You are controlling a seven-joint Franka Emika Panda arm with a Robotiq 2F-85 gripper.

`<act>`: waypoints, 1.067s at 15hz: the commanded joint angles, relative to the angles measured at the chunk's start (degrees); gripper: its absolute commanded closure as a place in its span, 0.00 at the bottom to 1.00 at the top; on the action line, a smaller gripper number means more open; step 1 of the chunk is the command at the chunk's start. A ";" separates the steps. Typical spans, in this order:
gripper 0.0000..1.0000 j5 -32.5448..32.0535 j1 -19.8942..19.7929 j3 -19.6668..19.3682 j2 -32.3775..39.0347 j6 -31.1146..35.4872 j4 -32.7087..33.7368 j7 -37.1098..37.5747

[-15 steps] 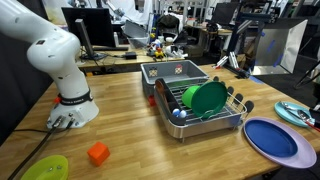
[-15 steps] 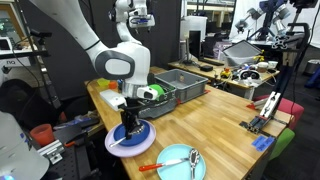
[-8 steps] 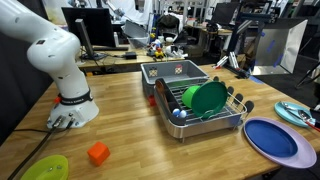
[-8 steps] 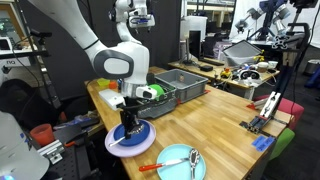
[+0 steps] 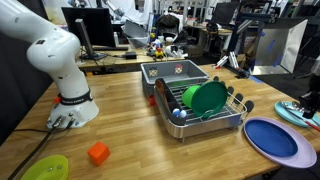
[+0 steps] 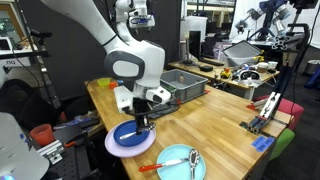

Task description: Pick the spoon and put it on the light blue plate

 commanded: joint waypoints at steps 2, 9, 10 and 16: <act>0.99 6.37 -4.00 -1.30 7.02 -3.90 9.32 2.66; 0.95 6.79 -8.45 -2.67 14.19 -7.31 17.66 4.93; 0.95 7.42 -8.97 -2.63 15.66 -8.00 19.25 5.00; 0.95 7.89 -9.12 -2.41 17.11 -9.13 20.96 5.59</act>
